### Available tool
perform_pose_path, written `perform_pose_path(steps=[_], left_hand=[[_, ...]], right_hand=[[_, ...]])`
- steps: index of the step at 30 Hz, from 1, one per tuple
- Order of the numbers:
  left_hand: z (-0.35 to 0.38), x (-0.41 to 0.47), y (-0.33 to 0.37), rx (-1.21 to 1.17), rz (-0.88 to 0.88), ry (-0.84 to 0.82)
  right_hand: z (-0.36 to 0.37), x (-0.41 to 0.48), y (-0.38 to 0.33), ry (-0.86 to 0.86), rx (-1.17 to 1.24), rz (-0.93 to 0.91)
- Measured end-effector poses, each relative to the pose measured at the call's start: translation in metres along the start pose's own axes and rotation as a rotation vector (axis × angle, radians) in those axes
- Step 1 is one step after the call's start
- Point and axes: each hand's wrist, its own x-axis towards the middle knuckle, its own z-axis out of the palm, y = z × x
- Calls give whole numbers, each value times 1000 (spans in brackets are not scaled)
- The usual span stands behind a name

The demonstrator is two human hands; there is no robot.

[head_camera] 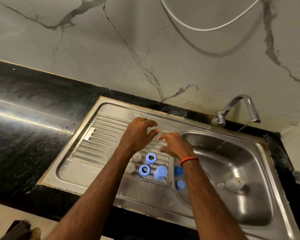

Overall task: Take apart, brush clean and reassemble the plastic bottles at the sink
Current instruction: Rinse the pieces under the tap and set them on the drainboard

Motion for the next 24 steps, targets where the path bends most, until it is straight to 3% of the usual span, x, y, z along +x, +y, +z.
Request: perform_pose_path(steps=[10, 24], left_hand=[[39, 33, 71, -33, 147, -134], [119, 23, 106, 33, 227, -389]], right_hand=[[-66, -35, 73, 147, 167, 159], [3, -52, 155, -62, 189, 228]])
